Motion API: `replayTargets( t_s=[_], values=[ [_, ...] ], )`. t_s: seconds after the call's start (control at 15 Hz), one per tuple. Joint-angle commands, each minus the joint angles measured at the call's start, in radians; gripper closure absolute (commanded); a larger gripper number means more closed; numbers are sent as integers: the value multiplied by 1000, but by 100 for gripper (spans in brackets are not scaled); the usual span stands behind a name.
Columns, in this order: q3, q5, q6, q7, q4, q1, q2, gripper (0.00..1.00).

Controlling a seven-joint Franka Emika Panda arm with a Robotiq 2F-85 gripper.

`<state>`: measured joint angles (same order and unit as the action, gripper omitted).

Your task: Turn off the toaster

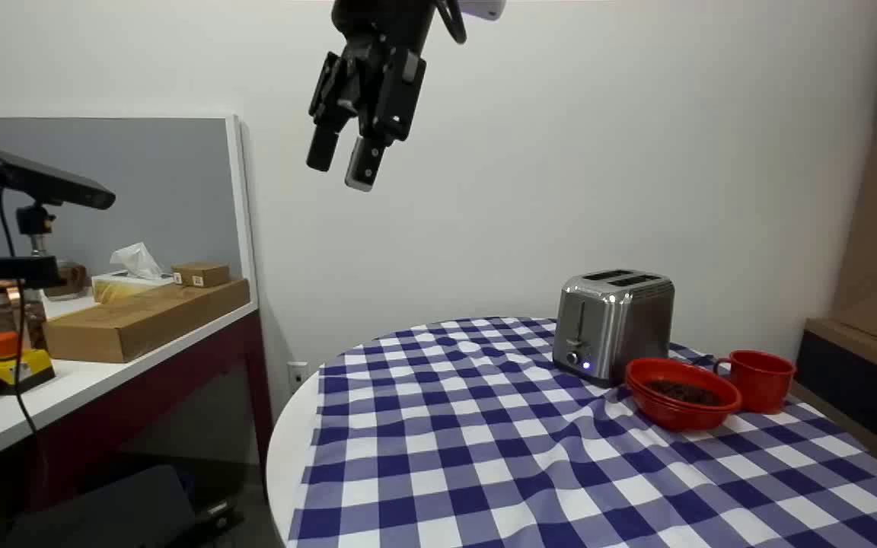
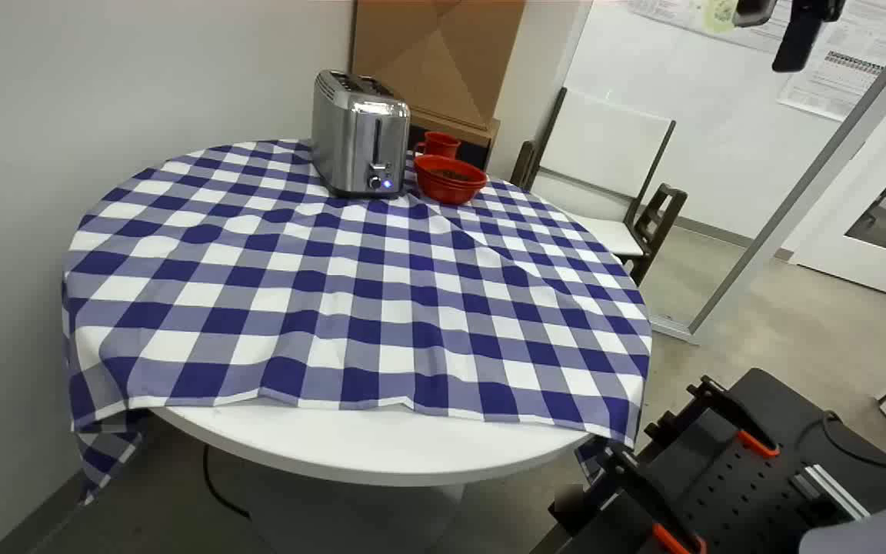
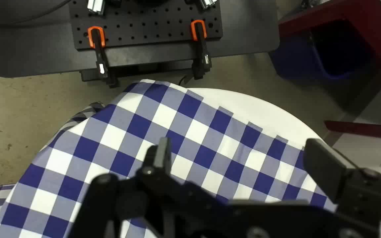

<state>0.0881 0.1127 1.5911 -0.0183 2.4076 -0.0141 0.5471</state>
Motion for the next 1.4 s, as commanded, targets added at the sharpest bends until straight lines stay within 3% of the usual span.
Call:
replayTargets(
  t_s=[0.0, 0.2, 0.33, 0.73, 1.07, 1.33],
  values=[
    [-14, 6, -2, 7, -2, -17, -2, 0],
    [-34, -4, 28, -10, 15, -14, 5, 0],
    [-60, -22, 132, -28, 40, -16, -7, 0],
    [-137, -141, 601, -122, 88, -31, -189, 0],
    [-149, -303, 786, -295, -33, -75, -451, 0],
    [-114, -369, 774, -360, -210, -60, -659, 0]
  ],
)
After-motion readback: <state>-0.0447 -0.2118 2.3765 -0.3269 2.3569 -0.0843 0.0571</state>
